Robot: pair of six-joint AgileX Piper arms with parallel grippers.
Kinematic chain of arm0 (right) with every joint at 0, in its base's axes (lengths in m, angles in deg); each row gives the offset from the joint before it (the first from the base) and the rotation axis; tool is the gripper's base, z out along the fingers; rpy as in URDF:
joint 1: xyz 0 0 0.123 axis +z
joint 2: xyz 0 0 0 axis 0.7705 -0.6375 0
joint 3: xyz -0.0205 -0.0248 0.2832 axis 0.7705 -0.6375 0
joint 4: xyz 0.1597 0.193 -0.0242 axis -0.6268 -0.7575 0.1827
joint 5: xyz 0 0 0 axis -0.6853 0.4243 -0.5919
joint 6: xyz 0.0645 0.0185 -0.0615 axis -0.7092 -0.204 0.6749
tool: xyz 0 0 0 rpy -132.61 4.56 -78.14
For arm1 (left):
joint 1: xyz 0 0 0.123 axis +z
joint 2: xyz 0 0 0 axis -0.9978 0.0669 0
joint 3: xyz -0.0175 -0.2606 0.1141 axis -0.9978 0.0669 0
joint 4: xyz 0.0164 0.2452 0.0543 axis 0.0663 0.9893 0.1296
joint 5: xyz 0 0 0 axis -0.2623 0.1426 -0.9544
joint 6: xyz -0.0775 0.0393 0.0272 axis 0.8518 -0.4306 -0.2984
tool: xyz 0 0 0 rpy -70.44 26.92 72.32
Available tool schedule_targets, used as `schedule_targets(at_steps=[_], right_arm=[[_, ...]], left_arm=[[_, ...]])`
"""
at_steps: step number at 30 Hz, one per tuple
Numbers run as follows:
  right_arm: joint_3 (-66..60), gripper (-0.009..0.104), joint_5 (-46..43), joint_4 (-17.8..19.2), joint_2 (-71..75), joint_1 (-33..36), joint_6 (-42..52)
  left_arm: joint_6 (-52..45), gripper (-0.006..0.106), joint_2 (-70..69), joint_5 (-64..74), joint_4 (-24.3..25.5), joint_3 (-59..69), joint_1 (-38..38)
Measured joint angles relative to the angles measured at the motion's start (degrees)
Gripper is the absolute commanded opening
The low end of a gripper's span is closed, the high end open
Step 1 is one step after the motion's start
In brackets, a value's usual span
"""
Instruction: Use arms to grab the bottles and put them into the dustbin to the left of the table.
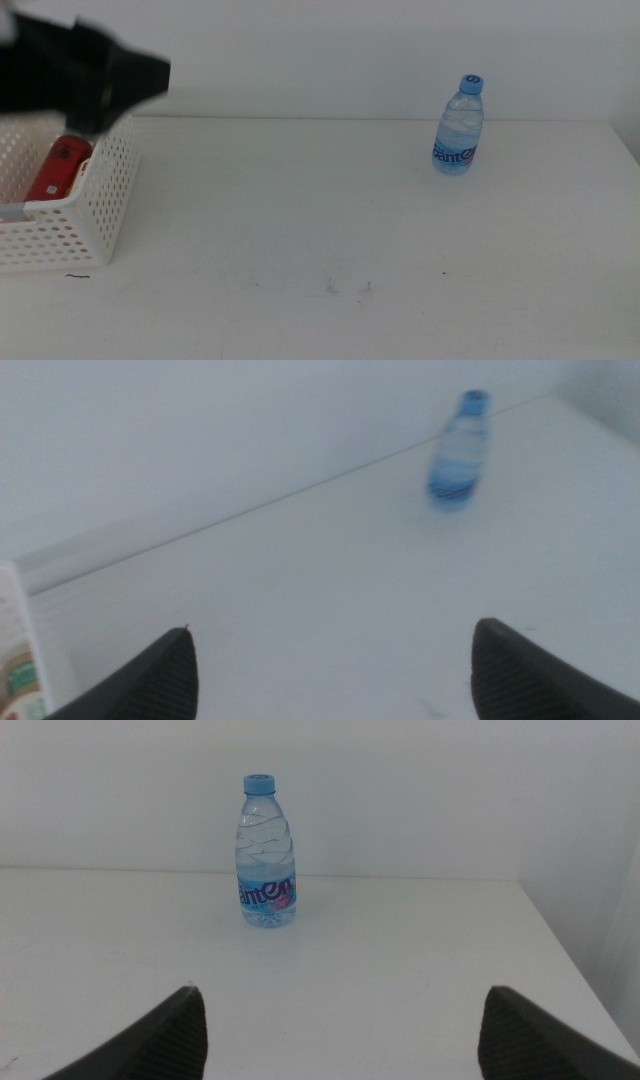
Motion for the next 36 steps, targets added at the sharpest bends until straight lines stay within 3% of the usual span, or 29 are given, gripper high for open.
schedule_targets(at_steps=[4,7,26,29,32,36], right_arm=[[0.0,0.086,0.0,0.0,0.0,0.0,0.0],[0.0,0.086,0.0,0.0,0.0,0.0,0.0],[0.0,0.086,-1.0,0.2,0.0,0.0,0.0],[0.0,0.086,-6.3,2.1,0.0,0.0,0.7],[0.0,0.086,-12.3,1.6,-2.1,-0.1,0.0],[0.1,0.086,-21.6,1.3,-18.6,-0.1,0.0]], left_arm=[[9.7,0.094,-9.8,-1.3,7.9,6.0,-10.3],[12.2,0.094,-12.6,-1.4,10.9,6.5,-14.5],[12.8,0.094,-13.0,-3.1,12.2,6.6,-16.1],[12.8,0.094,-13.0,-3.1,12.2,6.6,-16.1],[12.8,0.094,-13.0,-3.3,12.3,6.6,-16.1],[12.8,0.094,-13.0,-3.6,12.4,6.6,-16.1]])
